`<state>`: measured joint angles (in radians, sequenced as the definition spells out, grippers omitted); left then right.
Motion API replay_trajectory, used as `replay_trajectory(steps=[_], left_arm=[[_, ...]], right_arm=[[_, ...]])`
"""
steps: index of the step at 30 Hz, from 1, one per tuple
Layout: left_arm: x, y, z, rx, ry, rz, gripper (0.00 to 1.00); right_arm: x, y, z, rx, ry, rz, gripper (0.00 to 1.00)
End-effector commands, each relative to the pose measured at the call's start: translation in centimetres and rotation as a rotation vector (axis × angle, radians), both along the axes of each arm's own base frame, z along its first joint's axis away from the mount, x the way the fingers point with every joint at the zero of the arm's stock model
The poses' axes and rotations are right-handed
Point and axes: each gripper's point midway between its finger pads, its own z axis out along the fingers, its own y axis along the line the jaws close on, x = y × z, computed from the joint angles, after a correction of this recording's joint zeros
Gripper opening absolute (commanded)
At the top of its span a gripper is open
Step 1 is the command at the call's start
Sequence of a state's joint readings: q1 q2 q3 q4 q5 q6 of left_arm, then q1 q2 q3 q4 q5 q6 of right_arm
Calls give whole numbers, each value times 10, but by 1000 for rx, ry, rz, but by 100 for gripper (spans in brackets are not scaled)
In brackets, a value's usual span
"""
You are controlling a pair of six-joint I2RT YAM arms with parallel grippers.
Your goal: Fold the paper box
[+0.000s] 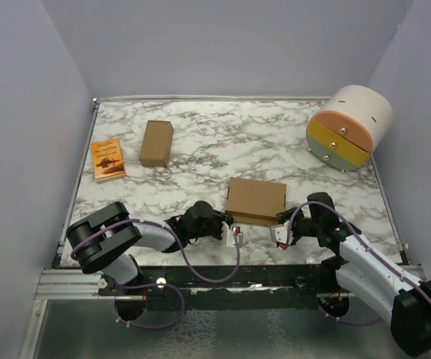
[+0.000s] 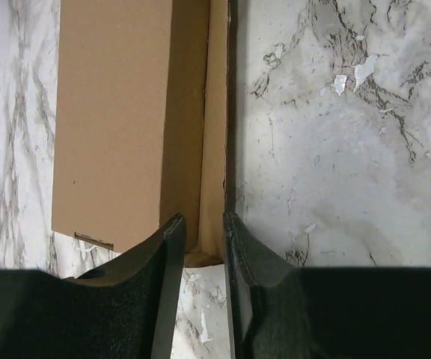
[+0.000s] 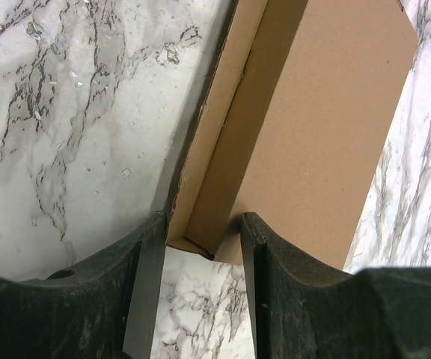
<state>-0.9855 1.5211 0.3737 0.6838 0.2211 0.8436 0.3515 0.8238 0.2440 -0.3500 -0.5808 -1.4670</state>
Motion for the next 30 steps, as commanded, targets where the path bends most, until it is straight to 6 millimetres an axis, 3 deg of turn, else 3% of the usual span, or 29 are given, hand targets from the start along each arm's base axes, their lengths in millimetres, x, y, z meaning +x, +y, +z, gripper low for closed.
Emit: replay_trajectory(steps=[1,4,8,18,21,27,30], left_arm=[[-4,-8,7,-24,21,-36,29],[-4,-9,10,-30,28,-32,30],[0,-5,25,-83,38,21,44],[19,15,101,-453,332,251,62],[19,23,96,-445,393,307,63],[-16,22,65,-295,112,22,69],[-7,14,46,-177,78,15,71]], right_arm=[[-11,-4,-9,-16,74,-16,43],[-11,-4,-9,-17,75,-16,43],[-10,-4,-9,-15,75,-19,43],[-10,-3,-7,-11,72,-19,43],[-10,-4,-8,-12,74,-20,43],[-12,-4,-9,-13,76,-17,43],[-11,-4,-9,-13,76,-20,43]])
